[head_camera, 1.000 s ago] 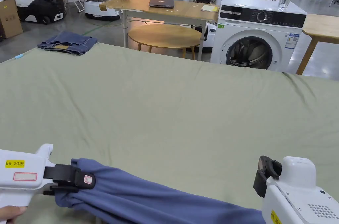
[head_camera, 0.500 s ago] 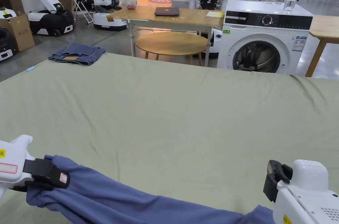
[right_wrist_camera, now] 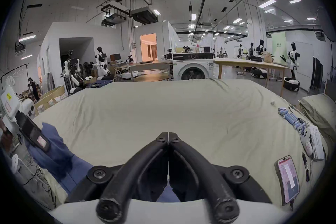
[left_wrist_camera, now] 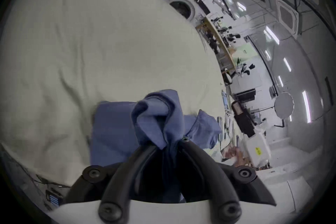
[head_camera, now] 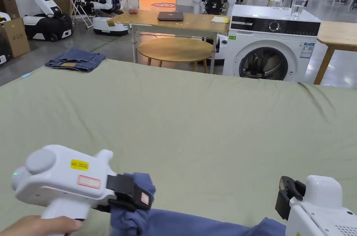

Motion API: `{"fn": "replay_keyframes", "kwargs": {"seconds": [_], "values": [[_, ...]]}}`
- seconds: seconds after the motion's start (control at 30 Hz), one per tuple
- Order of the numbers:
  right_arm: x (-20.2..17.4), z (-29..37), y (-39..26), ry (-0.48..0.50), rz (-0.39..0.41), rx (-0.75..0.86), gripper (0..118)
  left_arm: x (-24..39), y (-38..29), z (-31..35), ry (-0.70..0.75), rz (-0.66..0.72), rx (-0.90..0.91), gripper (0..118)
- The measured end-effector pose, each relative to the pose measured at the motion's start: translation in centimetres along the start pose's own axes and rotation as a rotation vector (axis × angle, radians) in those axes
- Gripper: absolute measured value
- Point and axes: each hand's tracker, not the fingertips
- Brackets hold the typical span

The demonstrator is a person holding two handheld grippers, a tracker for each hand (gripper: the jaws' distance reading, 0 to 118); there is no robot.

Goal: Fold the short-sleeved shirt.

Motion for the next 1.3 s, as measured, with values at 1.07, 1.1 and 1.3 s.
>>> {"fn": "replay_keyframes", "kwargs": {"seconds": [1.07,1.1,1.3], "values": [[2.8,1.3,-0.4,-0.062,-0.036,-0.036,0,1.6,-0.7,-5.1,0.019,-0.190,-0.021,6],[2.8,1.3,-0.5,-0.062,-0.036,-0.038,0,1.2,-0.9,-5.7,0.066,-0.201,-0.021,5],[3.2,0.9,-1.1,-0.062,-0.029,-0.053,0,-1.1,-2.4,-10.2,-0.005,-0.141,-0.144,1]]}}
